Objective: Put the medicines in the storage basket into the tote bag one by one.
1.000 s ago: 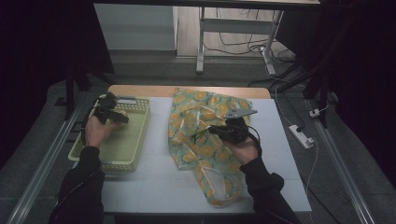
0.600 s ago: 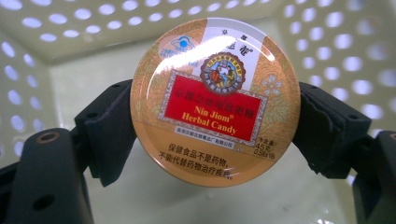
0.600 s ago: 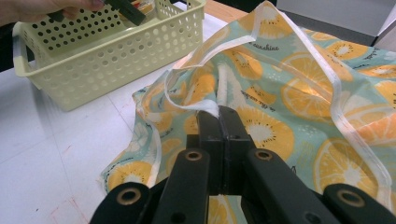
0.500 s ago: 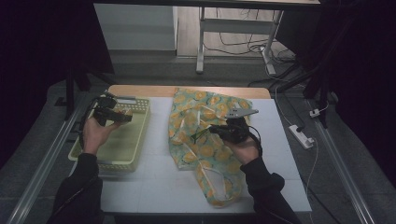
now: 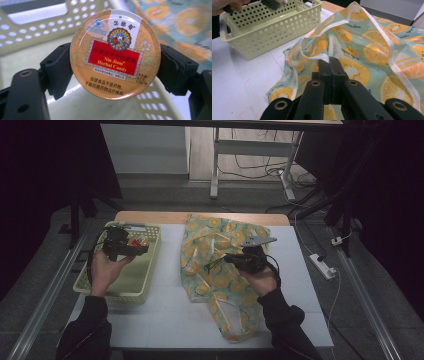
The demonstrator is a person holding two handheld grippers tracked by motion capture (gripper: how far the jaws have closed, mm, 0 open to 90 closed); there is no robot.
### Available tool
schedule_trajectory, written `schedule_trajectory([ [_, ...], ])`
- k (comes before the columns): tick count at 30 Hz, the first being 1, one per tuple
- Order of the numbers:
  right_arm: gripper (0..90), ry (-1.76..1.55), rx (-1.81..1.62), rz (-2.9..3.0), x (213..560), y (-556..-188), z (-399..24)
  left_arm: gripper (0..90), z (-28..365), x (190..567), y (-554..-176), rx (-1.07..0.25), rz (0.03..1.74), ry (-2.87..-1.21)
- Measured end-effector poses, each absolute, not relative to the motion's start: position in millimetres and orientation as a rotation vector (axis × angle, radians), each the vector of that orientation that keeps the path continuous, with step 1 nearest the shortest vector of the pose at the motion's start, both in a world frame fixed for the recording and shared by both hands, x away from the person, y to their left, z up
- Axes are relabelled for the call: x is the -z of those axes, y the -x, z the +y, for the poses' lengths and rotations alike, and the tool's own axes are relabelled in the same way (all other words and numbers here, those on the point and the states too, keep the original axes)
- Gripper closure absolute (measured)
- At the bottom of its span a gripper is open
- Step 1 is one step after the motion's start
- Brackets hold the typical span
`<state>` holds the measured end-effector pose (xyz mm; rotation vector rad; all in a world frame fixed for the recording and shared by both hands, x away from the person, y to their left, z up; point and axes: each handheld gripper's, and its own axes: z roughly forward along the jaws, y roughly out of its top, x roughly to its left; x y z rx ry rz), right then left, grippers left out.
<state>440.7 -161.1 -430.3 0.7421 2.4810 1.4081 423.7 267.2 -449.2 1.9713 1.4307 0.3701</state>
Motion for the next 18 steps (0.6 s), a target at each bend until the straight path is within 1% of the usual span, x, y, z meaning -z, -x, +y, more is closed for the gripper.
schedule_trajectory([
  [12, 89.2, -0.742, -1.418, 2.473, 430, -440, -162, 20.6, 239, 439, -404, -0.398, 1.307, -2.015],
  [18, 89.3, -0.744, -1.421, 2.470, 429, -440, -163, 20.6, 225, 435, -398, -0.379, 1.245, -2.033],
])
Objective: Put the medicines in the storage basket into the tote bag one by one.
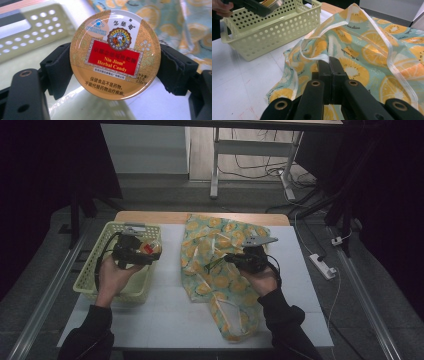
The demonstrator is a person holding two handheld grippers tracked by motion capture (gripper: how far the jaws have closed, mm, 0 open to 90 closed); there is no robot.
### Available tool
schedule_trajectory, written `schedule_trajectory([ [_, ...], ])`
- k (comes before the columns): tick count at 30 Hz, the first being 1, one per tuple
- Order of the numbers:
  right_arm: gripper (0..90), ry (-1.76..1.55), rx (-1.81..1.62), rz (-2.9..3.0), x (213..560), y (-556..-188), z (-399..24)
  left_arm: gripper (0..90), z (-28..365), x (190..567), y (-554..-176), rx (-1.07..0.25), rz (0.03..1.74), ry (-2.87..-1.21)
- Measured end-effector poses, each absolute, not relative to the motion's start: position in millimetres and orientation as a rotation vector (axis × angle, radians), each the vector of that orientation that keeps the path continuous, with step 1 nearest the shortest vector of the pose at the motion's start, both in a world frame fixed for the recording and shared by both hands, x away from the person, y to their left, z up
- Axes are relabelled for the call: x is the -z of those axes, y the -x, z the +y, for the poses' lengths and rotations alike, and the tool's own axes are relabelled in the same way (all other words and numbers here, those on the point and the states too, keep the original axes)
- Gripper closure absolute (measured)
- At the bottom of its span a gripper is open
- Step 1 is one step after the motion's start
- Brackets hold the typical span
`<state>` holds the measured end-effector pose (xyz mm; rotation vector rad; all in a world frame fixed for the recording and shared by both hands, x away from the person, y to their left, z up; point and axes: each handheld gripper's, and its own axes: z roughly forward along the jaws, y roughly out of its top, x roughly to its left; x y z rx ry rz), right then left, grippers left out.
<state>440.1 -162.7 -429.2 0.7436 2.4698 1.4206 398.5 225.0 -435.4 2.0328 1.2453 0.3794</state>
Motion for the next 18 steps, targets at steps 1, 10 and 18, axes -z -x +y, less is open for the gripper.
schedule_trajectory([
  [1, 89.2, -0.744, -1.420, 2.470, 429, -440, -163, 20.6, 223, 435, -398, -0.374, 1.237, -2.036],
  [10, 89.2, -0.746, -1.425, 2.467, 429, -441, -164, 20.6, 202, 434, -390, -0.322, 1.156, -2.065],
  [18, 89.3, -0.749, -1.425, 2.465, 428, -441, -165, 20.6, 179, 432, -383, -0.279, 1.073, -2.104],
])
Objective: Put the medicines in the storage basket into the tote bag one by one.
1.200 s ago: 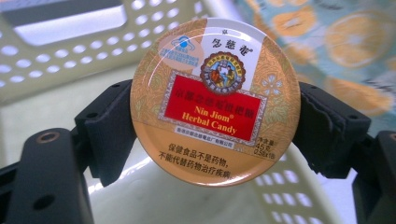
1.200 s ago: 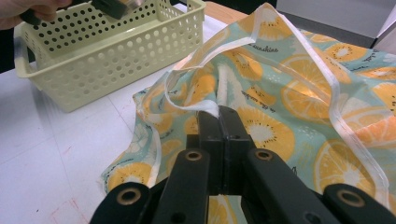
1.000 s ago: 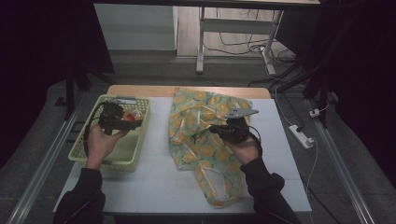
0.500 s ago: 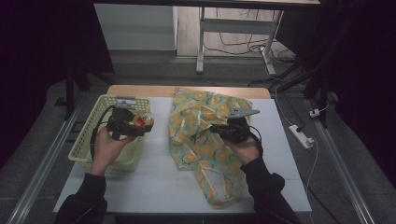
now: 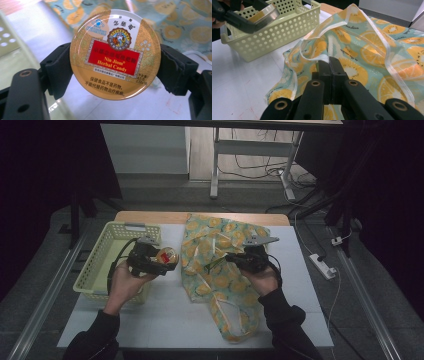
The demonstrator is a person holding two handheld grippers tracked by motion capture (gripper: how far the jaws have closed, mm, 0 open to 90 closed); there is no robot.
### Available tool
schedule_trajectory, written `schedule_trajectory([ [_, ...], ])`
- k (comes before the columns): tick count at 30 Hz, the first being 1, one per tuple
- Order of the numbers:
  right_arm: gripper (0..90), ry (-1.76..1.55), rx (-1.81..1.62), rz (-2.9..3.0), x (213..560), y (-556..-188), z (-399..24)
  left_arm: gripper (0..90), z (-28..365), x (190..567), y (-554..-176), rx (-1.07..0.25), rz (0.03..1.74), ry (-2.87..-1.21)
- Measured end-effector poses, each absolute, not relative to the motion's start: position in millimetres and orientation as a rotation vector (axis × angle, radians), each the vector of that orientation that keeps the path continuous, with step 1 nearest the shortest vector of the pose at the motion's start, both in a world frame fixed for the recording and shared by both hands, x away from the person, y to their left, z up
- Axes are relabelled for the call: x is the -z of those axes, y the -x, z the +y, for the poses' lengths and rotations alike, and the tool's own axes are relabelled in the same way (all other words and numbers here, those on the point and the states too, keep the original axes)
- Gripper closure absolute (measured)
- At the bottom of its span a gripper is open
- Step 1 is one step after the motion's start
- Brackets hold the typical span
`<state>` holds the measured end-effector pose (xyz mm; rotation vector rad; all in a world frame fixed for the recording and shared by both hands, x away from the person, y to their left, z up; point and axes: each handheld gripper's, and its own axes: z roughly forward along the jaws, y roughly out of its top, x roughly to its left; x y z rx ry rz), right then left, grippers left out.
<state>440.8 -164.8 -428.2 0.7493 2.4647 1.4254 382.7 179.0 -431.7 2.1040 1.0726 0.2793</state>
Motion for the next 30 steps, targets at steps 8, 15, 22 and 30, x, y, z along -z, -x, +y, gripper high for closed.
schedule_trajectory([
  [8, 89.2, -0.748, -1.425, 2.464, 428, -441, -165, 20.5, 158, 436, -379, -0.232, 1.004, -2.146],
  [15, 89.2, -0.748, -1.423, 2.466, 429, -441, -165, 20.6, 135, 441, -377, -0.174, 0.942, -2.174],
  [22, 89.2, -0.745, -1.426, 2.465, 428, -441, -164, 20.5, 110, 448, -378, -0.125, 0.880, -2.207],
  [30, 89.2, -0.742, -1.426, 2.465, 428, -441, -164, 20.6, 86, 455, -382, -0.103, 0.833, -2.241],
])
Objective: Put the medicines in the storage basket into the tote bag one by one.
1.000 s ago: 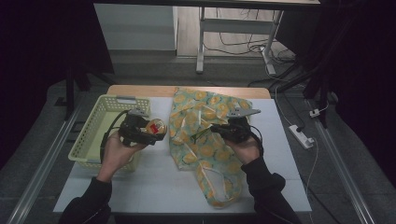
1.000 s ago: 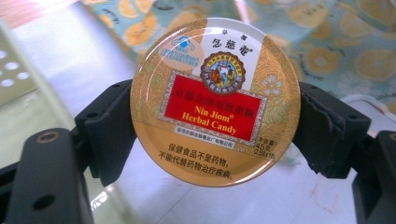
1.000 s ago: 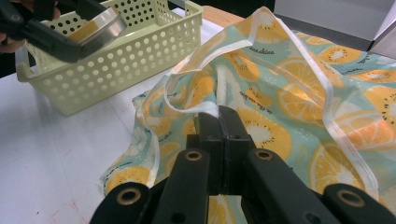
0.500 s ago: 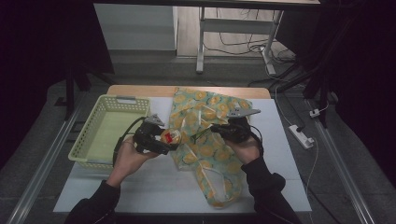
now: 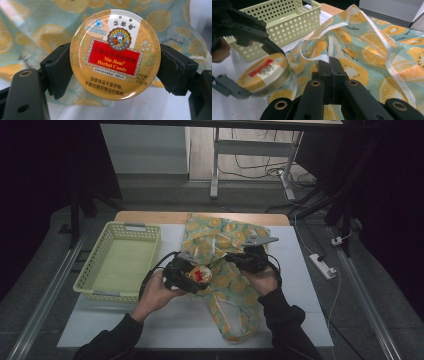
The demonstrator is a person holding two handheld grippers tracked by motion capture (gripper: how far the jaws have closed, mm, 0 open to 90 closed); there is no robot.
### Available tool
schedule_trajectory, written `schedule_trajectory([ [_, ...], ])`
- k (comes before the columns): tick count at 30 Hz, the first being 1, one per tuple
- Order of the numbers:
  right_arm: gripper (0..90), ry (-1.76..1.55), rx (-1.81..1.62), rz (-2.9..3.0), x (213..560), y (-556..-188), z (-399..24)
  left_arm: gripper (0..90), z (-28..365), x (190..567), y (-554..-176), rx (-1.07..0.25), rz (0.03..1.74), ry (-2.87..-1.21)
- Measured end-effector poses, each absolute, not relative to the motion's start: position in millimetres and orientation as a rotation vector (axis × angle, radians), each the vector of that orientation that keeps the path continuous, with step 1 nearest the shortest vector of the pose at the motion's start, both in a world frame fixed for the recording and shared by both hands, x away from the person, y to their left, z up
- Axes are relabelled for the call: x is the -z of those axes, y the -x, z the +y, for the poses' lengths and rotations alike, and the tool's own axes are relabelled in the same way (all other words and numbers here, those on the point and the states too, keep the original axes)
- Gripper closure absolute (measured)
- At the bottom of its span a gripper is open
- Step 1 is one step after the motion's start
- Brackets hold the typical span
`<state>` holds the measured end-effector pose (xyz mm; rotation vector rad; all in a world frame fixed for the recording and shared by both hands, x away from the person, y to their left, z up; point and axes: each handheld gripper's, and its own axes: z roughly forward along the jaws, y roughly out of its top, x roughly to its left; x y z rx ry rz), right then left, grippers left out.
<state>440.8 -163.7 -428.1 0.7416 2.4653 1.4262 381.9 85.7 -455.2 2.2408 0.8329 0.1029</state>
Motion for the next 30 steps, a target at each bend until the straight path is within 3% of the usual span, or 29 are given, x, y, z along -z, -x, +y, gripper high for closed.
schedule_trajectory([
  [18, 89.2, -0.746, -1.430, 2.461, 427, -441, -165, 20.5, 39, 477, -410, -0.099, 0.776, -2.327],
  [30, 89.1, -0.748, -1.425, 2.467, 429, -442, -164, 20.4, 26, 489, -432, -0.125, 0.784, -2.291],
])
